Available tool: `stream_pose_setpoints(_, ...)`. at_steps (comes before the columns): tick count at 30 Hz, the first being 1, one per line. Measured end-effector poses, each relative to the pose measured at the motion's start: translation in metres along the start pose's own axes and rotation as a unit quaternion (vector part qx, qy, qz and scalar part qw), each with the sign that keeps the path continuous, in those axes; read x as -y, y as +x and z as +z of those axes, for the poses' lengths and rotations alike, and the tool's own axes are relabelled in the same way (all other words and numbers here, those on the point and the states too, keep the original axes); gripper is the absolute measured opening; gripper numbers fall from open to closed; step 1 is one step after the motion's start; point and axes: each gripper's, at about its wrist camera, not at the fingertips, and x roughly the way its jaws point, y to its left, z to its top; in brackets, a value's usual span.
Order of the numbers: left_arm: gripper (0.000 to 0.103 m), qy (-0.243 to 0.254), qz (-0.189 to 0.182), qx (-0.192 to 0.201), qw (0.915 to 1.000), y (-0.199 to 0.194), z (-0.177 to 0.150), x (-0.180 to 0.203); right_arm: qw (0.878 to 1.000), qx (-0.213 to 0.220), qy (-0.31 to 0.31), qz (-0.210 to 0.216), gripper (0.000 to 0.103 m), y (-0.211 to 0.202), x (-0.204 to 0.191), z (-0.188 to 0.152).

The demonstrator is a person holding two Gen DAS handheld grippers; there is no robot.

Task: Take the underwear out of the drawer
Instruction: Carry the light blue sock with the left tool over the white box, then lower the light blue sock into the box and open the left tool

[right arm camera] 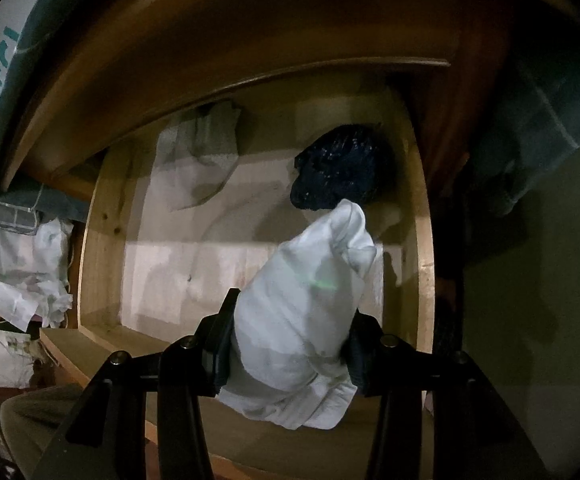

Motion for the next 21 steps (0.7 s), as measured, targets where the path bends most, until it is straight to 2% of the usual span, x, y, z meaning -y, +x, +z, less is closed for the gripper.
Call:
stream_pose_setpoints(4,0.034,-0.021,0.01,-0.022,0.9995,0.025,0.013,-0.01,1.0,-0.001,0.007,0.008,0.043,0.0,0.002,0.001)
stream_pose_setpoints(11,0.034,0.008,0.03,-0.055,0.998,0.079,0.003,0.006,1.0,-0.005,0.014,0.017,0.044,0.0,0.004,0.0)
stream_pose_setpoints(13,0.034,0.005,0.021,-0.066,0.9976,0.092,0.0,0.008,1.0,-0.004,0.012,0.018,0.044,-0.001,0.003,0.0)
stream_pose_setpoints(15,0.034,-0.004,0.02,-0.065,0.9977,0.098,0.0,0.01,1.0,-0.005,0.011,0.019,0.044,0.0,0.002,0.0)
stream_pose_setpoints(18,0.034,-0.018,-0.002,-0.062,0.9979,0.106,0.004,0.01,1.0,-0.008,0.011,0.022,0.044,0.001,0.001,0.001)
stream_pose_setpoints(21,0.034,-0.028,-0.002,-0.072,0.9971,0.121,0.007,0.012,1.0,-0.011,0.01,0.022,0.044,0.002,0.0,0.001)
